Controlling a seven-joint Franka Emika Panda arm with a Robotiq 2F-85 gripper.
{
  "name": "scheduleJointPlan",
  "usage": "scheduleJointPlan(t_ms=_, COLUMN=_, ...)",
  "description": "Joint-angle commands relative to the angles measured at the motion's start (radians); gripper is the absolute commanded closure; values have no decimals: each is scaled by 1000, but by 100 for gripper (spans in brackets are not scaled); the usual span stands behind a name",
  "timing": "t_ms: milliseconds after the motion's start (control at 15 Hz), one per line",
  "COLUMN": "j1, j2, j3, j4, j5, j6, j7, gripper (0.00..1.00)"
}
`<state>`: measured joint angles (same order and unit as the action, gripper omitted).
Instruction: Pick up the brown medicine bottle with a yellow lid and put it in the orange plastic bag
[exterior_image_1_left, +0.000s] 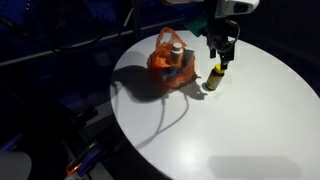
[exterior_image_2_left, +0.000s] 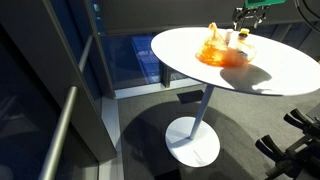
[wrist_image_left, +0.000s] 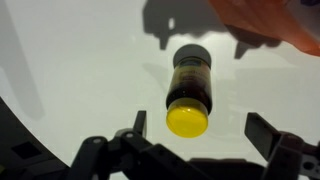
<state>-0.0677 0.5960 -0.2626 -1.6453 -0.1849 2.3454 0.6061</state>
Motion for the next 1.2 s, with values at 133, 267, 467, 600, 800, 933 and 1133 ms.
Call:
scheduleJointPlan(t_ms=133, j1=-5, j2=97, j3=-27, j4=112, j5=24, j6=-24, j7=37, gripper=5)
scheduleJointPlan(t_ms=267, j1=-3, j2=113, j3=-35, j4=127, j5=22, j6=-28, j7=48, gripper=30)
scheduleJointPlan(t_ms=467, j1=6, j2=110, j3=-43, j4=129, j5=14, j6=-28, j7=58, gripper=48)
scheduleJointPlan(t_ms=600, j1=13, j2=91, j3=-45, j4=119, j5=10, j6=-27, j7=56, gripper=65)
scheduleJointPlan(t_ms=800, j1=23, j2=50, j3=-40, j4=96, j5=8, j6=-21, j7=47, gripper=81)
scheduleJointPlan(t_ms=933, j1=33, j2=18, j3=-38, j4=75, j5=4, j6=-18, j7=44, gripper=81)
scheduleJointPlan(t_ms=1133, j1=52, j2=-43, j3=-33, j4=36, j5=-2, j6=-17, j7=40, gripper=81)
